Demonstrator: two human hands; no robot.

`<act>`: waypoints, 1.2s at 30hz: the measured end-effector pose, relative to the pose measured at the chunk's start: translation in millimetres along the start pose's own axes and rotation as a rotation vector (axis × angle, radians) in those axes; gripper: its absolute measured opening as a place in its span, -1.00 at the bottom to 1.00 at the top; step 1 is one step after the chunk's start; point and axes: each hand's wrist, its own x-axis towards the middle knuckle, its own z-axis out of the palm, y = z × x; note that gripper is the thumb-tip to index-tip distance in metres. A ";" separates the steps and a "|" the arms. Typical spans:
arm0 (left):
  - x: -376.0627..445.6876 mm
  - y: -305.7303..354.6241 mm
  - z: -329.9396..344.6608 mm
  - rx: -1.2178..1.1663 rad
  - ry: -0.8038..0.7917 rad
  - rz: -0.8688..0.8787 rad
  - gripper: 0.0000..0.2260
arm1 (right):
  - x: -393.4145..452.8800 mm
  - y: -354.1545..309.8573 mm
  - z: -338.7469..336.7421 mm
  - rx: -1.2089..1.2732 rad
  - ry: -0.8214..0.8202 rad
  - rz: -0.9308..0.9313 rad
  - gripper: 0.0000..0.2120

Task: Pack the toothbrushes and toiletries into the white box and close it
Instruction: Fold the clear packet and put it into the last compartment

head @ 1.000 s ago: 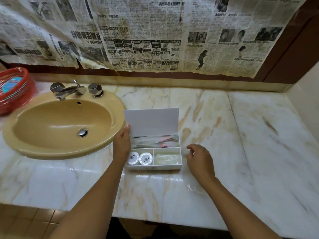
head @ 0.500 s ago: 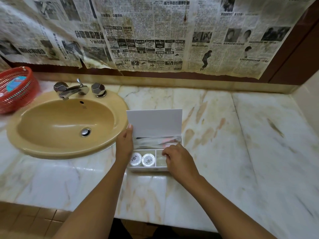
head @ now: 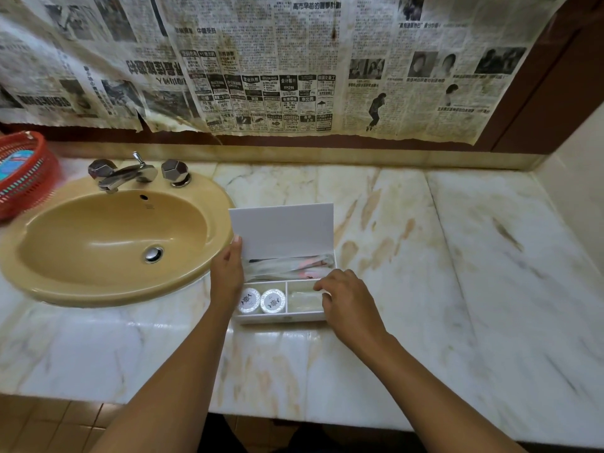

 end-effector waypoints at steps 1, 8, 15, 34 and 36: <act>-0.5 0.8 -0.2 0.002 0.000 0.000 -0.54 | -2.0 1.8 -4.1 -0.008 -0.002 0.015 -0.73; -0.6 0.9 -0.2 0.000 0.010 -0.004 -0.45 | -24.6 22.9 -30.1 -0.134 -0.257 0.272 -0.75; -1.1 1.1 -0.1 0.005 0.008 -0.024 -0.39 | -52.2 32.1 -25.0 -0.256 -0.587 0.397 -0.82; -5.7 8.8 1.9 -0.001 0.001 -0.011 -0.60 | 7.7 -12.9 -26.1 0.026 0.020 0.016 -0.76; -5.1 8.1 1.7 0.006 0.006 -0.005 -0.59 | 16.2 -21.8 -11.8 -0.002 -0.062 -0.035 -0.73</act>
